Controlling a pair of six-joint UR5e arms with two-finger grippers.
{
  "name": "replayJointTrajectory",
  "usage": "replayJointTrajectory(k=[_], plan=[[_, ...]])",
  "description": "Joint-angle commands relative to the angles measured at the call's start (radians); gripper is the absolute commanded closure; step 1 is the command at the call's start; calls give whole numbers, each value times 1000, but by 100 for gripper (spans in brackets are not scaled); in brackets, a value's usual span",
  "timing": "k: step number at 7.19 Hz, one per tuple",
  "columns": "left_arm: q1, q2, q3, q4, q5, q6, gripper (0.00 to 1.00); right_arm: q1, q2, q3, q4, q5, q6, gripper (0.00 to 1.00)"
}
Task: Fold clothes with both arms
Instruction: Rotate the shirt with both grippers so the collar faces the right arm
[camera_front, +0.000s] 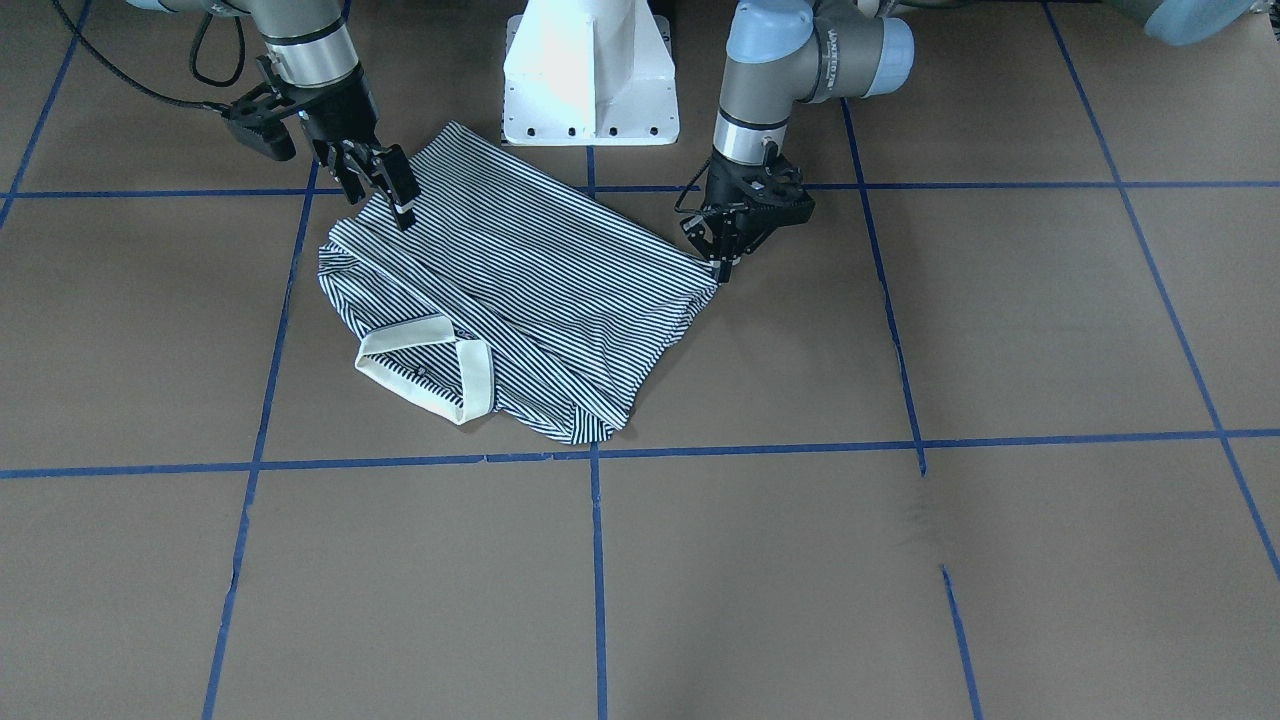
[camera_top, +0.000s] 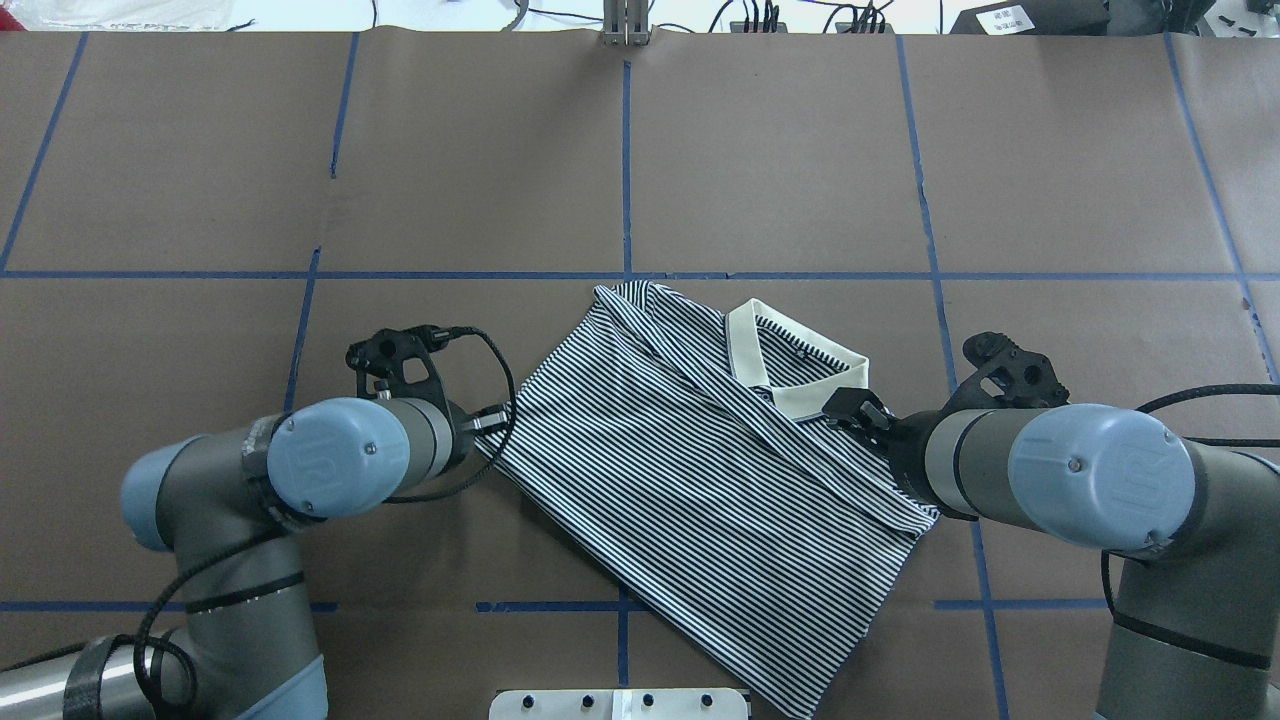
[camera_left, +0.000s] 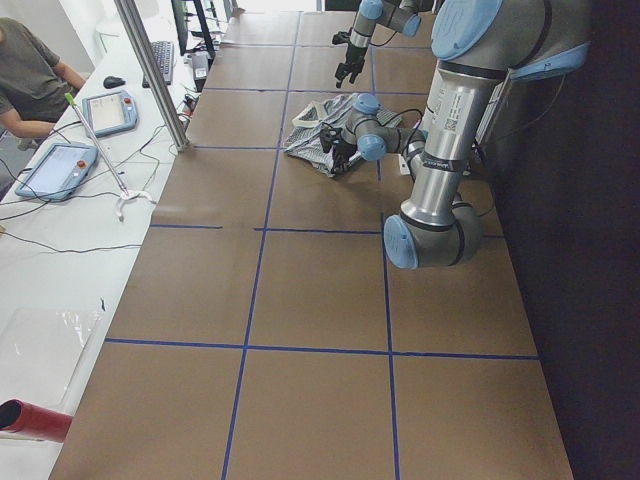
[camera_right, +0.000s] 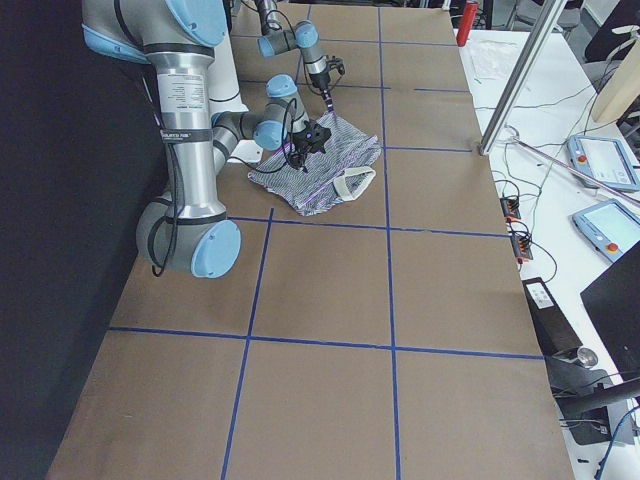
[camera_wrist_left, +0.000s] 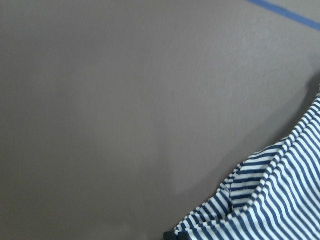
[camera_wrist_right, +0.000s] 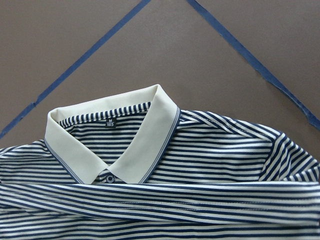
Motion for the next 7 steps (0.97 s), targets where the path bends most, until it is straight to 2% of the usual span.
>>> replayJointTrajectory(k=[1,2,3,4,5,6,7], plan=[[-208,-68,118,-63,-9,172,100,0,-1,1,0,1,0,0],[-270,-160,284,-168,-11,201,100,2,-3,4,0,-3,0,0],[-319,-272,492,-289,-14,204,100,3,-3,6,2,-4,-2,0],[-363,-379,683,-386,-55,224,100,0,-1,6,2,-5,-2,0],[-399,-439,820,-464,-77,274,100,-2,2,6,3,-7,-2,0],[-408,-434,817,-474,-80,298,73,-6,10,3,11,-2,-2,0],[-410,-356,704,-476,-118,296,59,-9,83,-31,2,-5,-2,0]])
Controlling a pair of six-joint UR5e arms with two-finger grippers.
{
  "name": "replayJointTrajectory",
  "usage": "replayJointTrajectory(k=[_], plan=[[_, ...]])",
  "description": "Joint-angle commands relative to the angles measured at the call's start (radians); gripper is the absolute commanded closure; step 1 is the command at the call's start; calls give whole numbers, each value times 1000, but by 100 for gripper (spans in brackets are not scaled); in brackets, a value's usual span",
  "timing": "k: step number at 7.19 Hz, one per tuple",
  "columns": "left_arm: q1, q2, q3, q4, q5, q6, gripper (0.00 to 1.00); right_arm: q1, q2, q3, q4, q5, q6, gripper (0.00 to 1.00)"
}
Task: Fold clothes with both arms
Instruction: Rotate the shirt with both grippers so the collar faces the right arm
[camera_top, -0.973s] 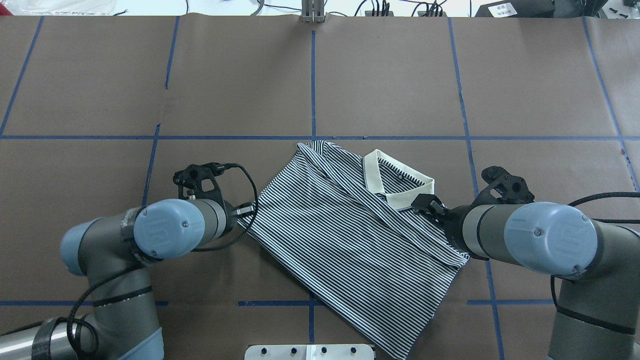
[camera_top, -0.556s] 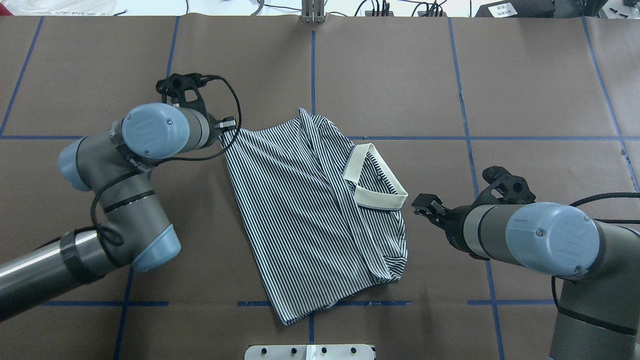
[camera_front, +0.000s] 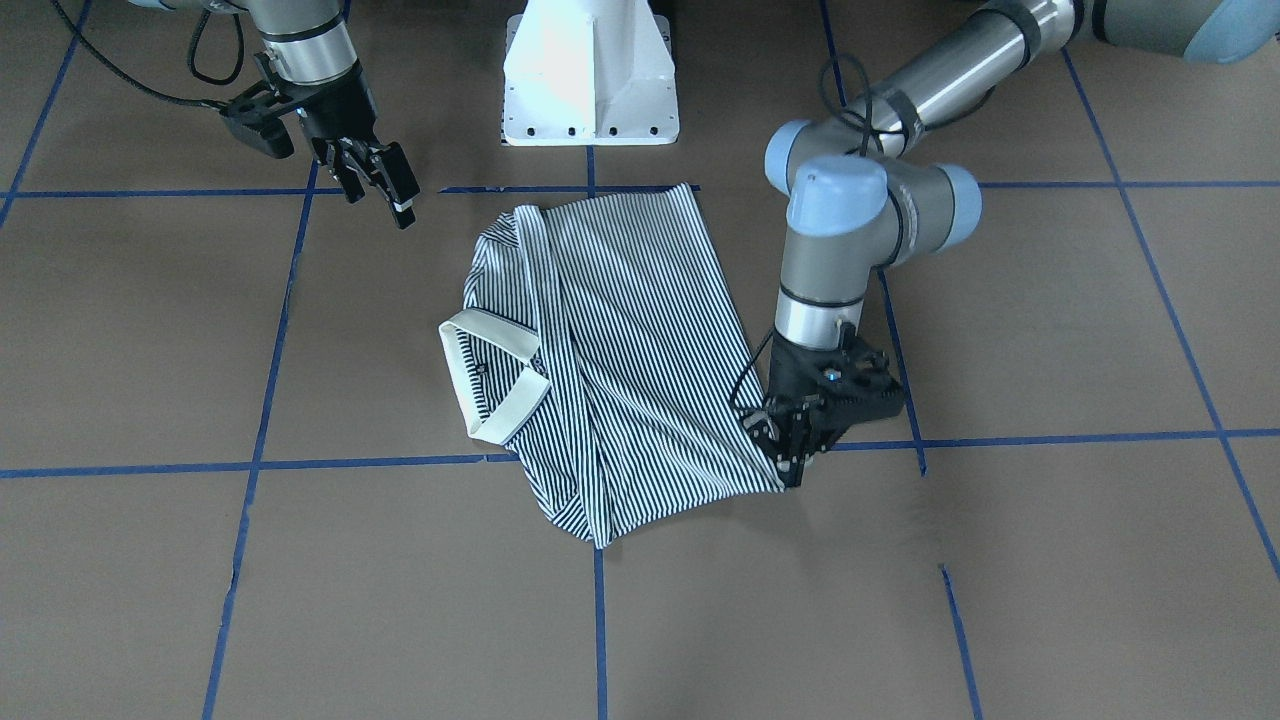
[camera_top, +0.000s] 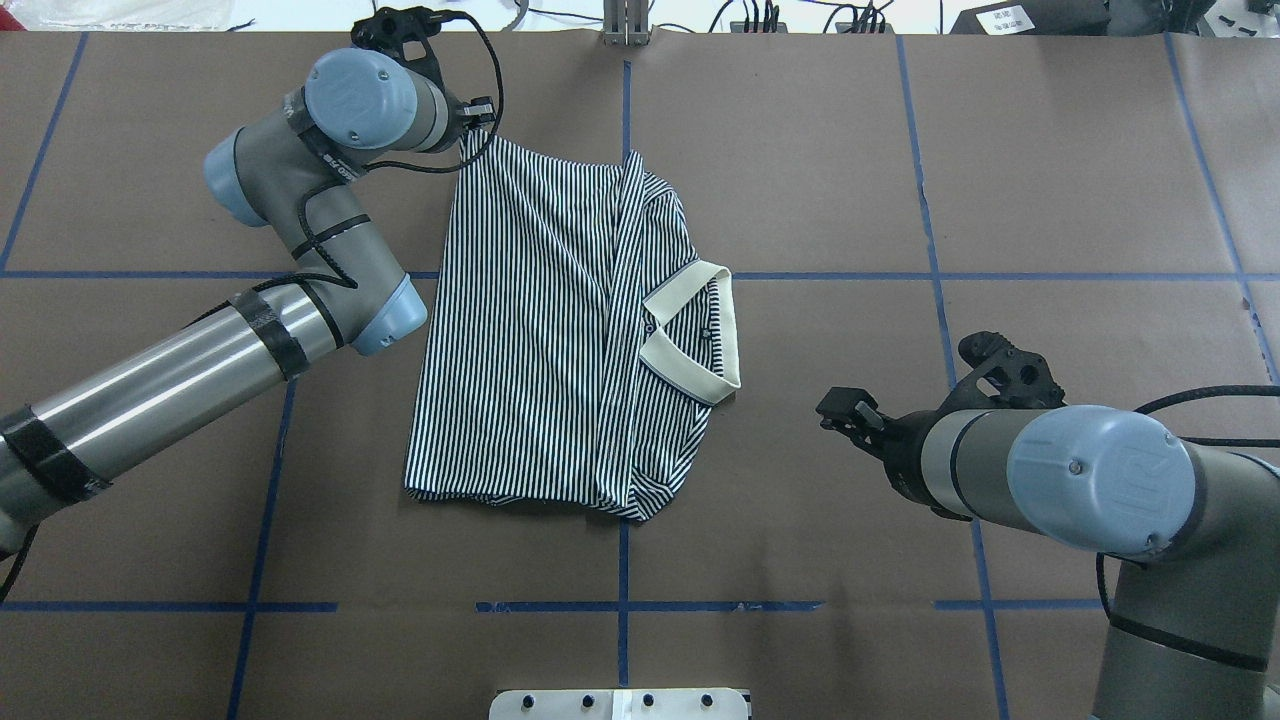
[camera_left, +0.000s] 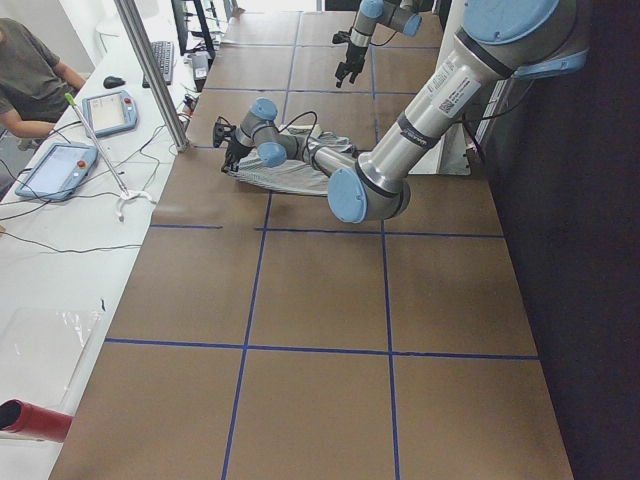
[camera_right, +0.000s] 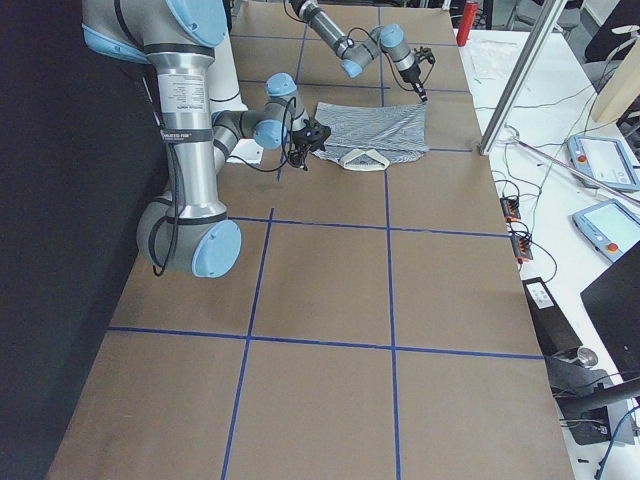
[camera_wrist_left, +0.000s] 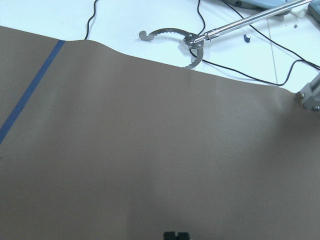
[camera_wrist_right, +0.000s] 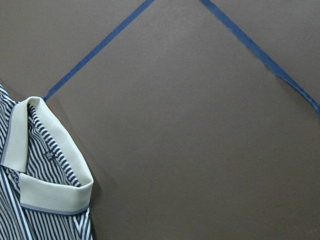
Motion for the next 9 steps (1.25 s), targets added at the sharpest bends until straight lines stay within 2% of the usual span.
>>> replayJointTrajectory(k=[1,2,3,4,7,9], plan=[[-11,219,-275,-20,-115,13,58,0,159,-97,-24,-1,-20,0],[-8,336,-426,-14,-154,9,57,-1,269,-173,-90,-1,-132,0],[-5,395,-484,-14,-156,6,56,-1,378,-245,-171,5,-284,0],[-2,401,-490,-14,-156,4,54,-3,451,-317,-200,17,-427,0],[3,405,-483,-14,-156,4,52,-4,634,-553,-205,150,-758,0],[6,405,-484,-17,-156,1,50,-3,666,-613,-205,198,-866,0]])
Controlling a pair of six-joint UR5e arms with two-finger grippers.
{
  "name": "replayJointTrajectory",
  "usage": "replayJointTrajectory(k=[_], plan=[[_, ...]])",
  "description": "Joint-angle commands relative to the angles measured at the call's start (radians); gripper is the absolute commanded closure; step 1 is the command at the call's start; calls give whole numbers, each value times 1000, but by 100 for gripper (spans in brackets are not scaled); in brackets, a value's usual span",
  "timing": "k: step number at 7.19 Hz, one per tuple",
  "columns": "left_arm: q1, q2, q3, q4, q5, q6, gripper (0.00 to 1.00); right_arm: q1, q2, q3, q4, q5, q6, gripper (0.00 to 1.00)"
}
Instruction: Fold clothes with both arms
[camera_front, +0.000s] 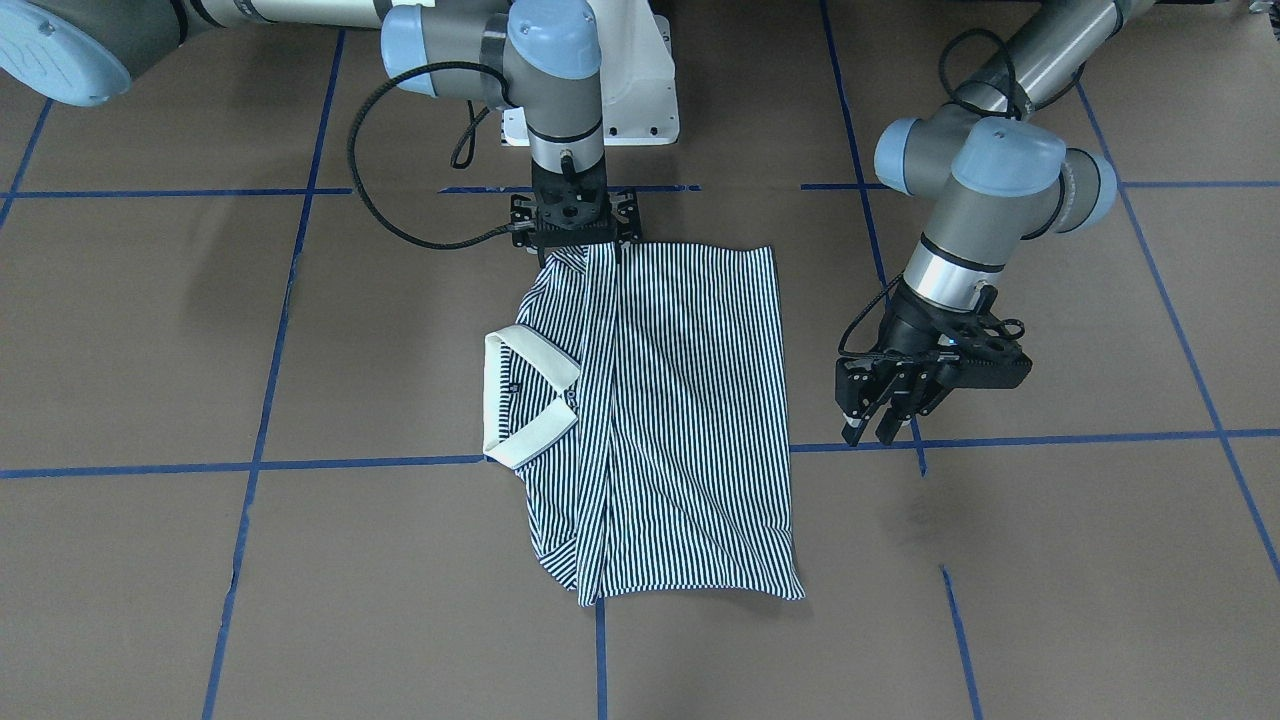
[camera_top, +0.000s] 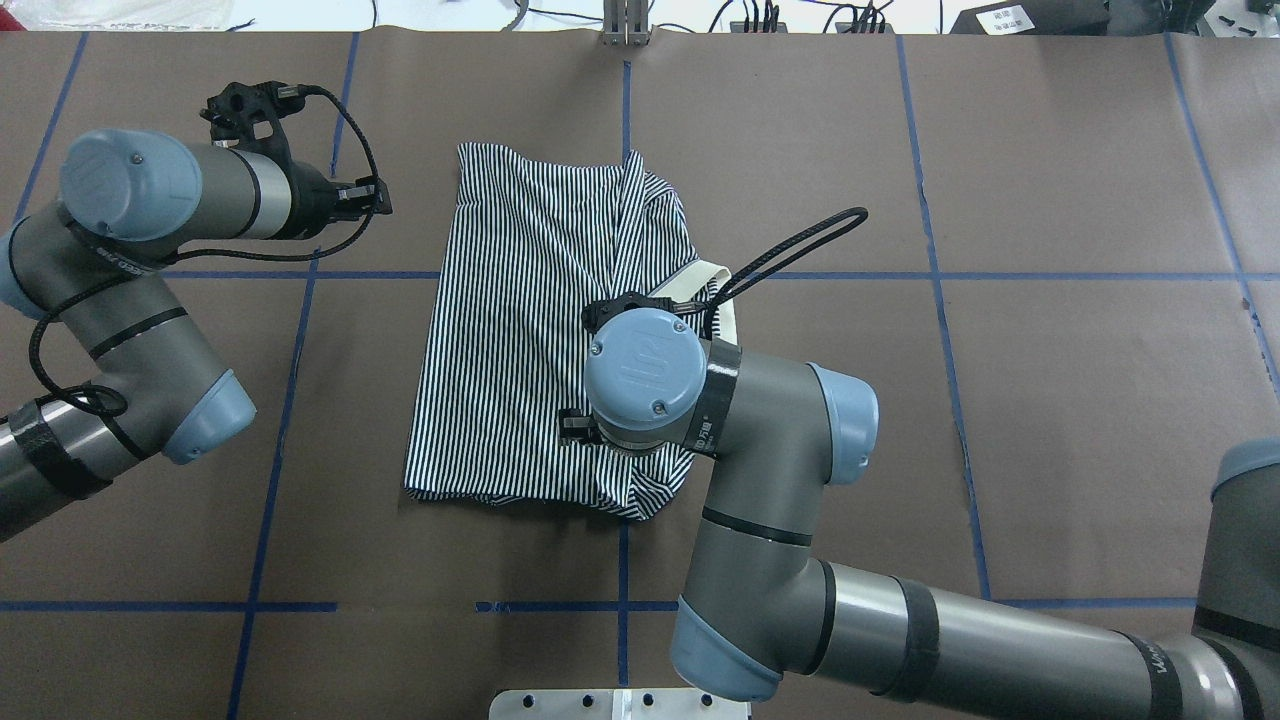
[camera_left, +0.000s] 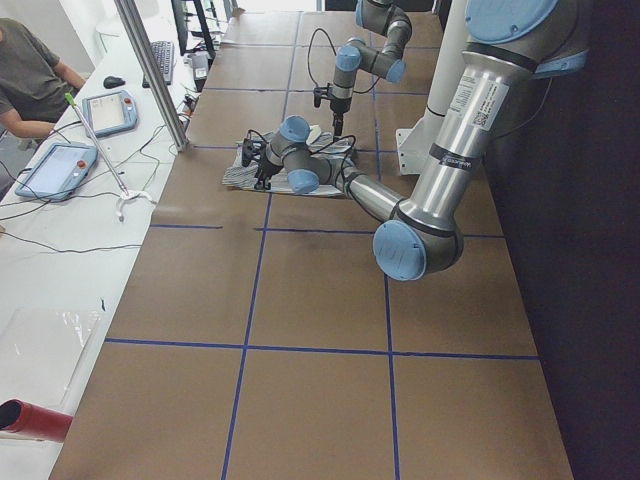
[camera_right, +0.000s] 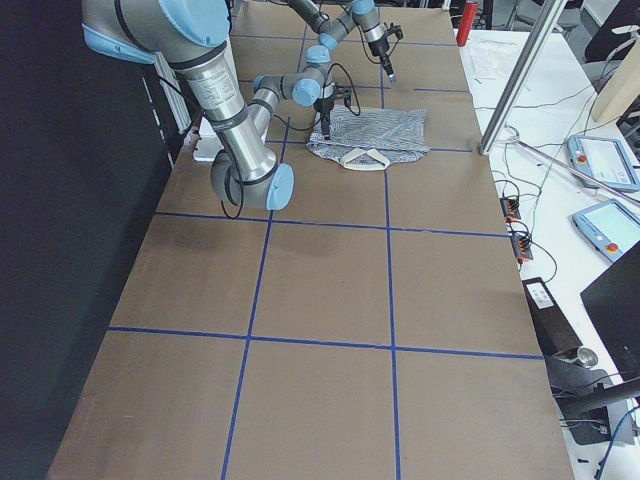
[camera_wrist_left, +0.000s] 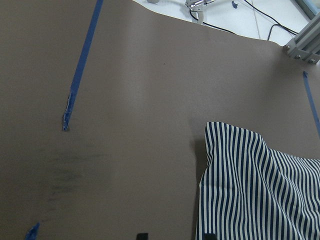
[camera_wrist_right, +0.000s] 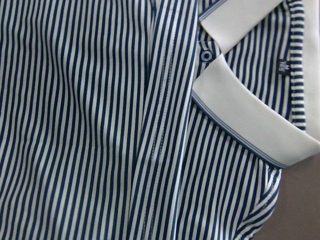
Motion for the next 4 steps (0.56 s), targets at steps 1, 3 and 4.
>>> replayJointTrajectory(k=[1,3,4], plan=[[6,-1,-1,-3,0,-43,50,-1,68,-95,-14,64,-88,0],[22,-1,-4,-3,0,-51,50,-5,76,-127,-43,84,-92,0],[23,-1,-6,-3,0,-58,50,-7,76,-135,-51,95,-92,0]])
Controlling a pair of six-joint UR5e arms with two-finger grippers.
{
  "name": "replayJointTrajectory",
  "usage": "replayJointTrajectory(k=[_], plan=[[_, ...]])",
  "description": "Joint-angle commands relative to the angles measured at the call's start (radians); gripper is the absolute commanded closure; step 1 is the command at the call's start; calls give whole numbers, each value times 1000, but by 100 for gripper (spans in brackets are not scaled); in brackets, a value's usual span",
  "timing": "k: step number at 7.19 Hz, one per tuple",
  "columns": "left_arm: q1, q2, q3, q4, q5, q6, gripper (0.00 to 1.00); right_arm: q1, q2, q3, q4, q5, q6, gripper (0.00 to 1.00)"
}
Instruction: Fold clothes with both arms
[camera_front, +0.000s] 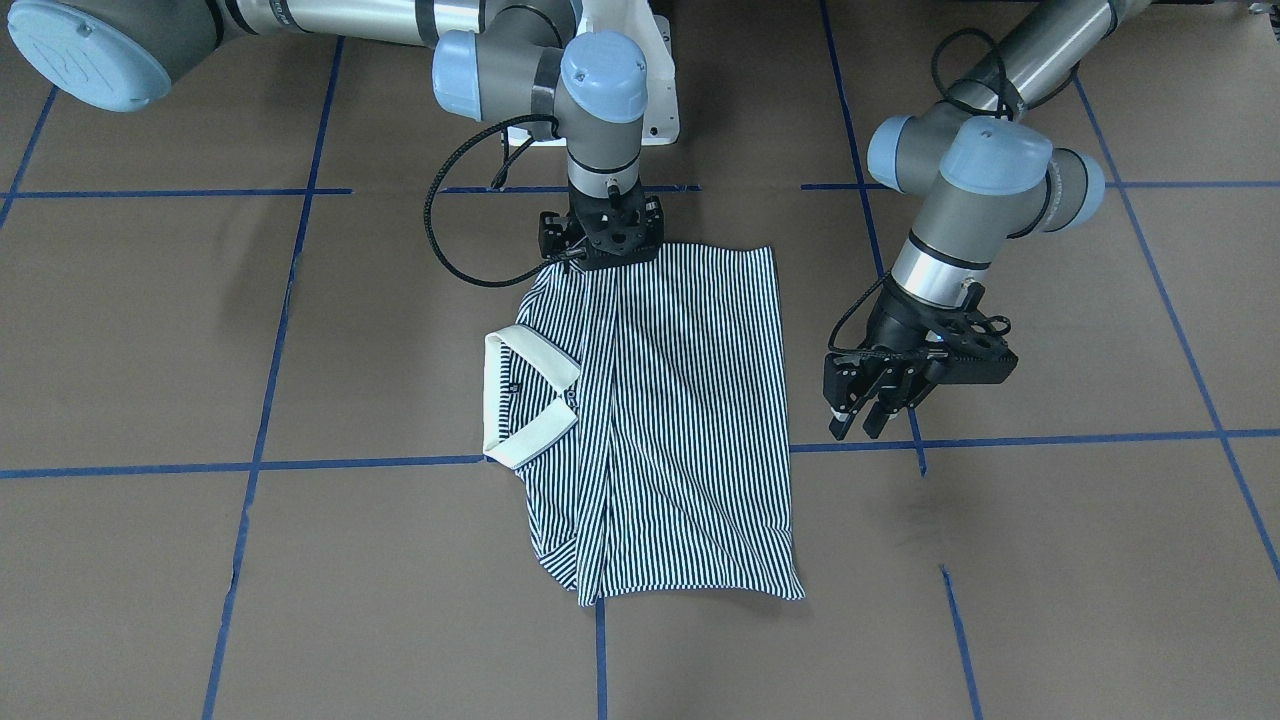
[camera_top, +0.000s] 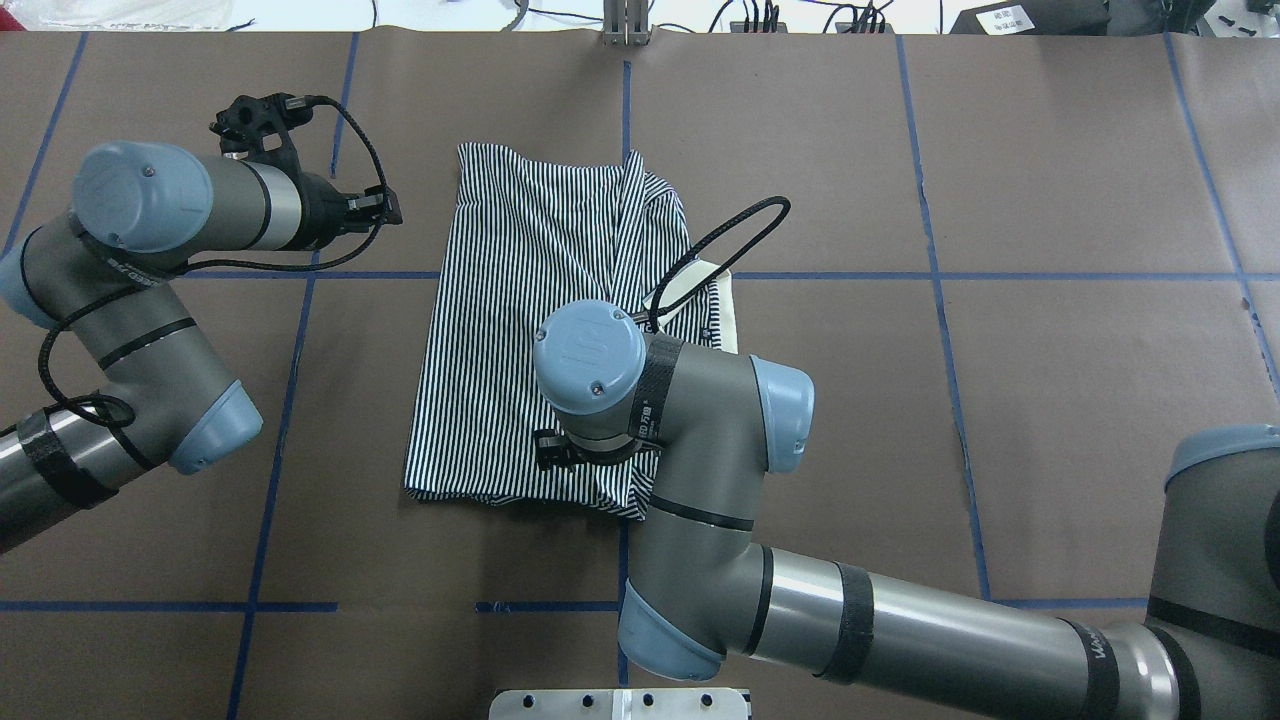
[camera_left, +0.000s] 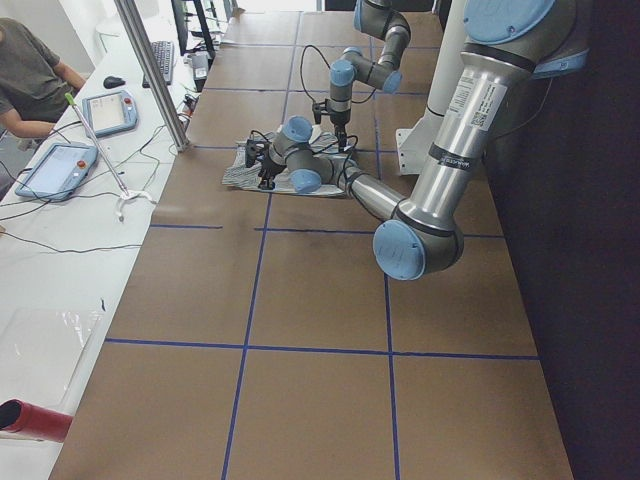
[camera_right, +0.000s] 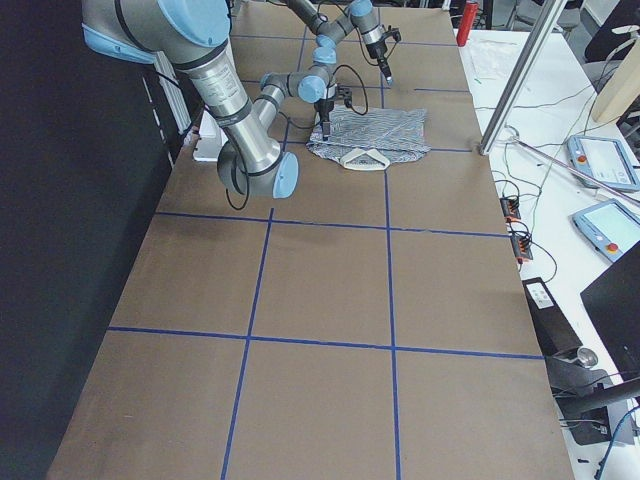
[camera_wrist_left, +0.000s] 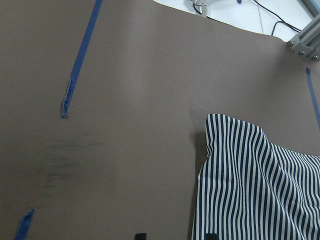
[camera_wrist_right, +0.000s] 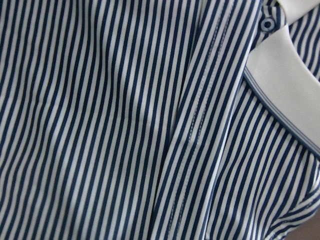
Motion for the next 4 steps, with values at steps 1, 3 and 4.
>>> replayJointTrajectory(k=[1,3,4], plan=[[3,6,-7,0,0,-10,50,-6,4,-18,-31,36,-2,0],[5,9,-7,0,0,-16,50,-6,1,-16,-71,59,-2,0],[9,9,-7,0,0,-18,50,-6,-5,-16,-73,60,-4,0]])
